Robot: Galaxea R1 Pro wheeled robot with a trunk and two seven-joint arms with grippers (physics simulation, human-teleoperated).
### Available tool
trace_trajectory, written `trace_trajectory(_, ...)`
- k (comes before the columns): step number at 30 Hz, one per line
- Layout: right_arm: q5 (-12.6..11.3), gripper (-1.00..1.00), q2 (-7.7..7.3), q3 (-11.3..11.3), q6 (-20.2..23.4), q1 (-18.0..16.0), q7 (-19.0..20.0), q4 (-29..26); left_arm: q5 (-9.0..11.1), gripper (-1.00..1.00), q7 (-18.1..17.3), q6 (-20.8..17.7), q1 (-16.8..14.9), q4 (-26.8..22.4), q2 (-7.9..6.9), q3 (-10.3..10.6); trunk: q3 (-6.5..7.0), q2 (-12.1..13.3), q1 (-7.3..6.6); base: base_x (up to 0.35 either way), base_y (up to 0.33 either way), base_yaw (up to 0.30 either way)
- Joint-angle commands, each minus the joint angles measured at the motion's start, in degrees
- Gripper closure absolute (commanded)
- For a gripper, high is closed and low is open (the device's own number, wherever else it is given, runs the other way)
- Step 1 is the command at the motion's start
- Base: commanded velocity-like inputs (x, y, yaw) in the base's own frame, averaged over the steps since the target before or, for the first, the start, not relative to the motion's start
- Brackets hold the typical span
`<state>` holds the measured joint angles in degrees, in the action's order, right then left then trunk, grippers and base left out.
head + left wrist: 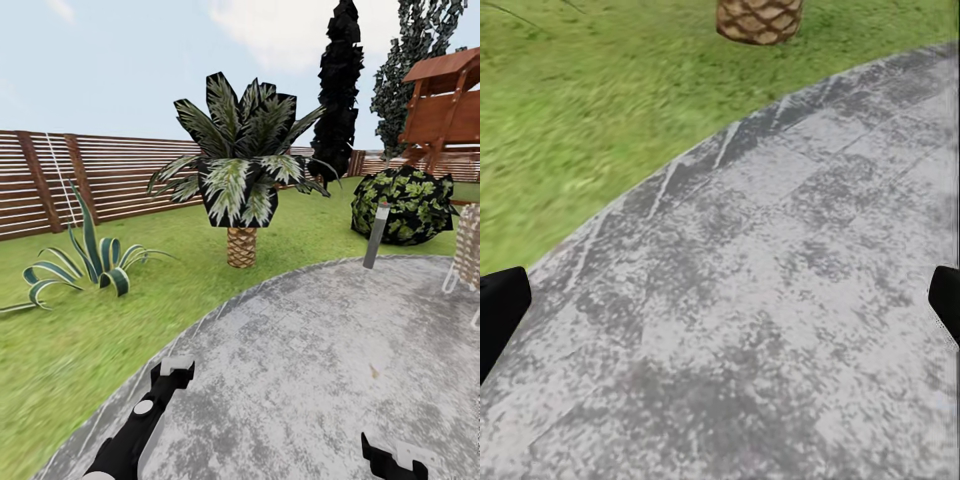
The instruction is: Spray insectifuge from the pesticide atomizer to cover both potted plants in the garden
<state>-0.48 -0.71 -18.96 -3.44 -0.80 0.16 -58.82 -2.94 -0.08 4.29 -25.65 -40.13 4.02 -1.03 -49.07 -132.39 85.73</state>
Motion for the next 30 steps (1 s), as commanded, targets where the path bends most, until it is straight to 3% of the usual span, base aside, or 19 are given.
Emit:
trace_trajectory(1,-0.1,-1.00,0.00,0.0,-0.1,-0.1,0.0,0.0,-0.3,-1.00,0.0,0.2,0.0,0.0,0.02,-0.1,-0.06,0.0,0.01,0.207,0.218,-0.300)
trace_trajectory(16,-0.1,-1.00,0.00,0.0,-0.2,0.0,0.0,0.0,-0.3,-1.00,0.0,0.2,0.0,0.0,0.02,-0.1,-0.06,0.0,0.01,0.221,0.223,-0.300)
trace_trajectory(30,0.0,-1.00,0.00,0.0,-0.1,0.0,0.0,0.0,-0.3,-1.00,0.0,0.2,0.0,0.0,0.02,-0.1,-0.06,0.0,0.01,0.021,0.243,-0.300)
